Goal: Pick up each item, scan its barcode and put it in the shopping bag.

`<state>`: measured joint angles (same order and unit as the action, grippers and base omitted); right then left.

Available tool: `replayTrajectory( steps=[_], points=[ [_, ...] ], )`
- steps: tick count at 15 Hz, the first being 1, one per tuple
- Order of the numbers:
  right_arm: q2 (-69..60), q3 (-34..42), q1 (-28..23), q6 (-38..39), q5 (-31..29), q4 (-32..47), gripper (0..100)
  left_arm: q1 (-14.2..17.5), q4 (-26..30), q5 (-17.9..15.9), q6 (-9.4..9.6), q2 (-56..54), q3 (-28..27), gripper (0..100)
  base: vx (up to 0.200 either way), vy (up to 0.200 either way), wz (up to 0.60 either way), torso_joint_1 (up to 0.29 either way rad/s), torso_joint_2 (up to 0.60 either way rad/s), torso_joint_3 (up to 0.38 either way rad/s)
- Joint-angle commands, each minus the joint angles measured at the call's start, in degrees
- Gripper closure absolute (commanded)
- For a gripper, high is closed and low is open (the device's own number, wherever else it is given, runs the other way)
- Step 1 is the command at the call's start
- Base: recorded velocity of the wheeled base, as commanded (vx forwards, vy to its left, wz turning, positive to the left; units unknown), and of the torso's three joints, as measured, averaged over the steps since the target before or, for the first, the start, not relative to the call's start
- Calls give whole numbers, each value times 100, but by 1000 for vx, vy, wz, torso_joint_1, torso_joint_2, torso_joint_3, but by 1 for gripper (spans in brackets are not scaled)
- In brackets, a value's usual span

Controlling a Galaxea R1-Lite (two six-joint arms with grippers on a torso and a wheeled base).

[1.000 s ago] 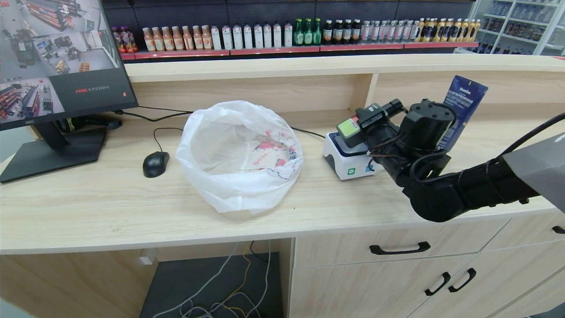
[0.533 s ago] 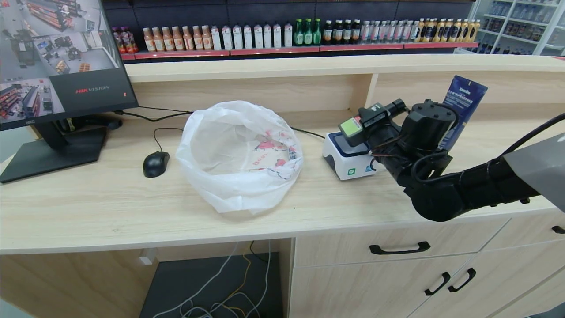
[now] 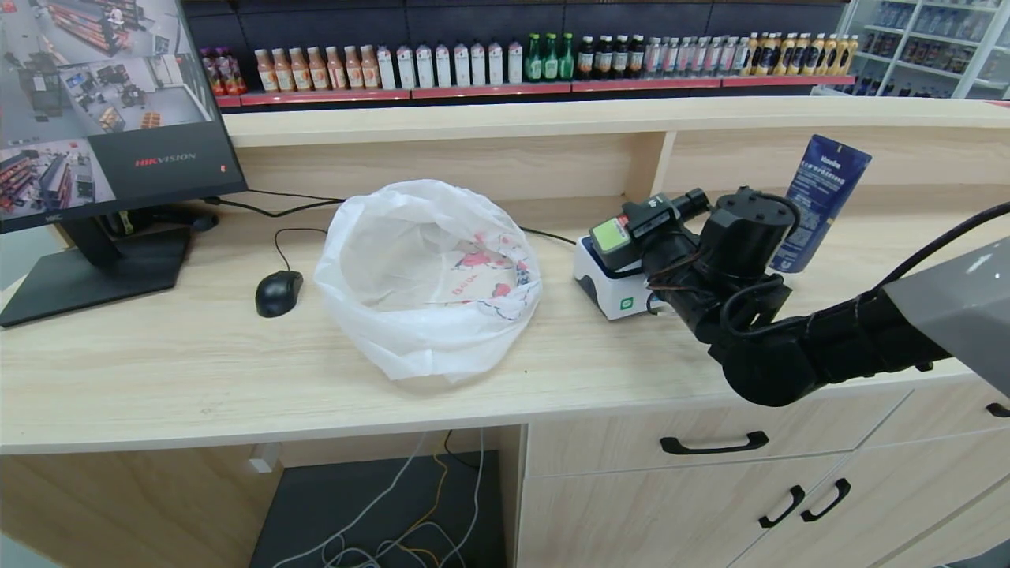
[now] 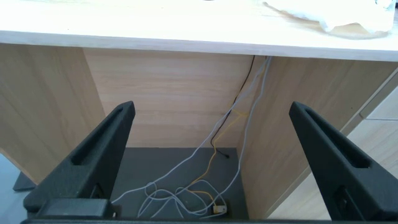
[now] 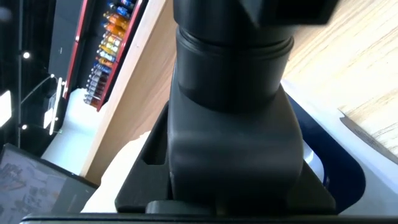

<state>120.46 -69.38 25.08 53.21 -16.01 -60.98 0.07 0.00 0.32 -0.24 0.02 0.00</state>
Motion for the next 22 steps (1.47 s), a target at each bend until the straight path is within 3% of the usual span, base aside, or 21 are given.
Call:
replayTrajectory(
  steps=[1, 14, 18, 22],
  points=[
    [-5, -6, 6, -4, 1, -2, 100, 1, 0, 3, -2, -2, 0, 0, 0, 0, 0, 0, 0, 0],
    [-453, 29, -29, -48, -17, -2, 100, 1, 0, 3, -2, -2, 0, 0, 0, 0, 0, 0, 0, 0],
    [-875, 267, -3, -645, -43, -99, 100, 1, 0, 3, -2, -2, 0, 0, 0, 0, 0, 0, 0, 0],
    [-1692, 1611, 182, -1832, 247, -1127, 100, 1, 0, 3, -2, -2, 0, 0, 0, 0, 0, 0, 0, 0]
  ],
)
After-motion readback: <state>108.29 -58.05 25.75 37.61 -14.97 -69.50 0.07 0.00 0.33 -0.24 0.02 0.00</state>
